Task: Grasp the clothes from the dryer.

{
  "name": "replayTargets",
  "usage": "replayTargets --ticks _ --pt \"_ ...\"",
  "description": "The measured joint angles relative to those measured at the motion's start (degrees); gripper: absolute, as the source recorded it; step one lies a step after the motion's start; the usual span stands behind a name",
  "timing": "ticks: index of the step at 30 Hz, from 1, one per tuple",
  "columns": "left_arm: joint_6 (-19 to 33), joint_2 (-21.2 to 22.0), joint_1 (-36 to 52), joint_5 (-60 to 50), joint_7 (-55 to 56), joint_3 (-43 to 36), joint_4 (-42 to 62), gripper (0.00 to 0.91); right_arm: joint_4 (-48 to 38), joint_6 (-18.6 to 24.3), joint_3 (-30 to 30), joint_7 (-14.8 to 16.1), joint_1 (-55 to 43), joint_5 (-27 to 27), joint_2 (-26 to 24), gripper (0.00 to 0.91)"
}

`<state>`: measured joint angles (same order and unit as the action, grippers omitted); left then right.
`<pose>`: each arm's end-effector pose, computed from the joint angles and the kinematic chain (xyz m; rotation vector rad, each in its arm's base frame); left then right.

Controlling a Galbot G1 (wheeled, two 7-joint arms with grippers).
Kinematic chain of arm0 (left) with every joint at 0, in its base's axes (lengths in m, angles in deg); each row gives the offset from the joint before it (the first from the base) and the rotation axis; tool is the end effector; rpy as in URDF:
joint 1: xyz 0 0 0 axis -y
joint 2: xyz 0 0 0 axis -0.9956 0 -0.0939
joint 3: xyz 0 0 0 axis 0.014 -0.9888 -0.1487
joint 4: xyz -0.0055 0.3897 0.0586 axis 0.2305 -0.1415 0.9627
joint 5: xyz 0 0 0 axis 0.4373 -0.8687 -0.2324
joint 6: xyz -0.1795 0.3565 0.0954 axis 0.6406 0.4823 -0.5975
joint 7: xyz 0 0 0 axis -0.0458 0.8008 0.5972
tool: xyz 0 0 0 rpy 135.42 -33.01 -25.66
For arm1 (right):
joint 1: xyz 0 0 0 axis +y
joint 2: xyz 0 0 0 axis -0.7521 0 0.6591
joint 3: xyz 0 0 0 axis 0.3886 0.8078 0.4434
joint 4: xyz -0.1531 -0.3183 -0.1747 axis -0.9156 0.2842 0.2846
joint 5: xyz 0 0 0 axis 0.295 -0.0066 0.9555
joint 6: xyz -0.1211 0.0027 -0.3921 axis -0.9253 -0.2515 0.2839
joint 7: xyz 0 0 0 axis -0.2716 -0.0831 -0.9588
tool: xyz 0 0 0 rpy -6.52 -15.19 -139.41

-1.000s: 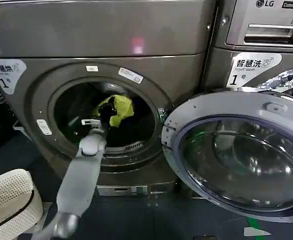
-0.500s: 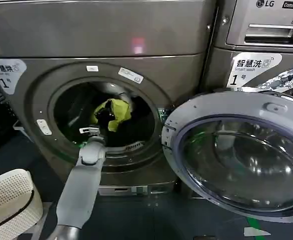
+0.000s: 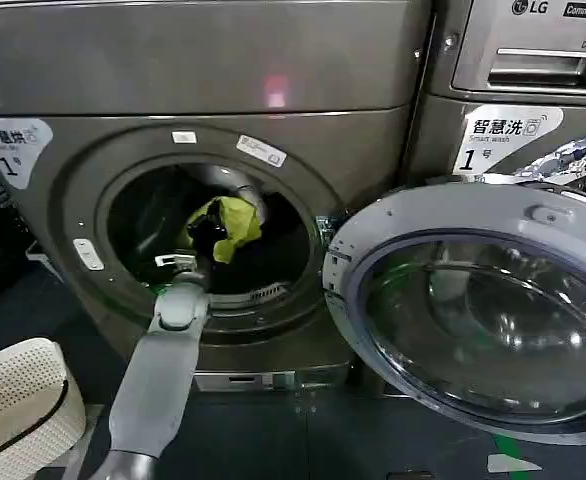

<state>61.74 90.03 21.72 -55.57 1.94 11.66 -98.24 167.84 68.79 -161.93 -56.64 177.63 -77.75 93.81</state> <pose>0.5824 0.0301 -0.2858 0.0701 2.9304 0.1459 -0.0634 -0.4556 0.0360 1.1969 2.4220 -0.4808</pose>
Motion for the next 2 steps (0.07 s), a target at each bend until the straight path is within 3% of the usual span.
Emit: replayTargets --ticks 2 --pt "0.0 0.0 0.2 0.0 0.0 -0.2 0.1 0.000 0.1 -0.1 0.0 0.1 0.0 0.0 0.0 0.907"
